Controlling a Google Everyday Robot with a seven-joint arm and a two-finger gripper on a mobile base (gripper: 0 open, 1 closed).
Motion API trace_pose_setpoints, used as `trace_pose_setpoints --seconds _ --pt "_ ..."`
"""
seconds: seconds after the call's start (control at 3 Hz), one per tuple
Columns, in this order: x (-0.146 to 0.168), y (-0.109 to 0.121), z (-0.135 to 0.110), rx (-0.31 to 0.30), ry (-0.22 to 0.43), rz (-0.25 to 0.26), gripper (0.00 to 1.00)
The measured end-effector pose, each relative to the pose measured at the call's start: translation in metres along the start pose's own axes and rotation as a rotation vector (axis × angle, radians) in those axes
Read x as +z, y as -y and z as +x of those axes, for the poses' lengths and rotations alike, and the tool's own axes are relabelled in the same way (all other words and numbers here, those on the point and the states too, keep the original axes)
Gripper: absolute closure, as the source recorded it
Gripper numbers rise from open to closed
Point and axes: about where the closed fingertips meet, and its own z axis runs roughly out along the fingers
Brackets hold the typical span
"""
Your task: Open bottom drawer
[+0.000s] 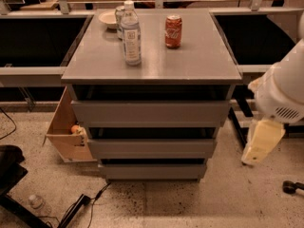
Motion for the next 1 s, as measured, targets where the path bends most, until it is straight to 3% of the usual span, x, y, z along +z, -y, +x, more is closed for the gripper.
trace_pose_setpoints --seconds 0.33,0.67,1.0 --pt "0.085 -0.011 0.015 0.010 -0.092 -0.012 0.00" --pt "0.155 -0.014 0.027 -0.020 -0.149 -0.010 0.00" --pt "0.200 -0.015 0.032 -0.024 -0.147 -0.034 0.00"
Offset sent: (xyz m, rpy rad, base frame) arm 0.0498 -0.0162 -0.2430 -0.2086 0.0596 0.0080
